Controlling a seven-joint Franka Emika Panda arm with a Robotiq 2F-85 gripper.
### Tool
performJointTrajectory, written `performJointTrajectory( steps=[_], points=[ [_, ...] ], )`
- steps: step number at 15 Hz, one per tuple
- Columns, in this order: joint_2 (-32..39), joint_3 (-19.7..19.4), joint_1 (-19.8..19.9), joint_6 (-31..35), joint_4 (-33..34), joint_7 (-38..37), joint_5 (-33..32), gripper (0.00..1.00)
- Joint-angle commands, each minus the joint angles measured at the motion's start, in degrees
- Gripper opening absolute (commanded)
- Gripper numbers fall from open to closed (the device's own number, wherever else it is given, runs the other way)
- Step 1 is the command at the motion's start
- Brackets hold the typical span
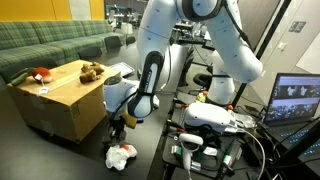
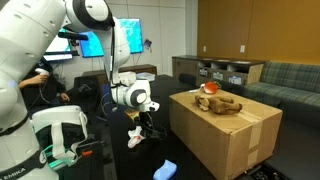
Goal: Put the white towel on the table, the then moose on the box, then the blue sponge on the table, then the turnip plushie on the box, then the duster on the table, and lastly, the white cloth on the box
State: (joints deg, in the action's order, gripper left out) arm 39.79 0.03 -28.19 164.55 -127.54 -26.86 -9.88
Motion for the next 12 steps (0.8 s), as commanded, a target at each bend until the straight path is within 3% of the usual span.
performJointTrajectory(
  steps=[1,2,4,6,7,12],
  points=[
    [2.03,-3.08,-1.83,1.27,2.63,1.34,1.16,0.41],
    [2.22,-3.78,-2.18,1.42,2.75,1.04,1.15,0.84],
    [1.22,-3.25,-1.47,1.00,1.67,1.50,1.71,0.85],
    [-0.68,-1.80,-0.46,1.05,-0.31,2.40,2.39,0.99],
    [-1.86,-0.81,0.06,1.12,-1.60,2.70,2.99,1.00],
    [-7.42,8.63,5.66,-0.15,-7.61,7.41,9.29,1.00]
  ],
)
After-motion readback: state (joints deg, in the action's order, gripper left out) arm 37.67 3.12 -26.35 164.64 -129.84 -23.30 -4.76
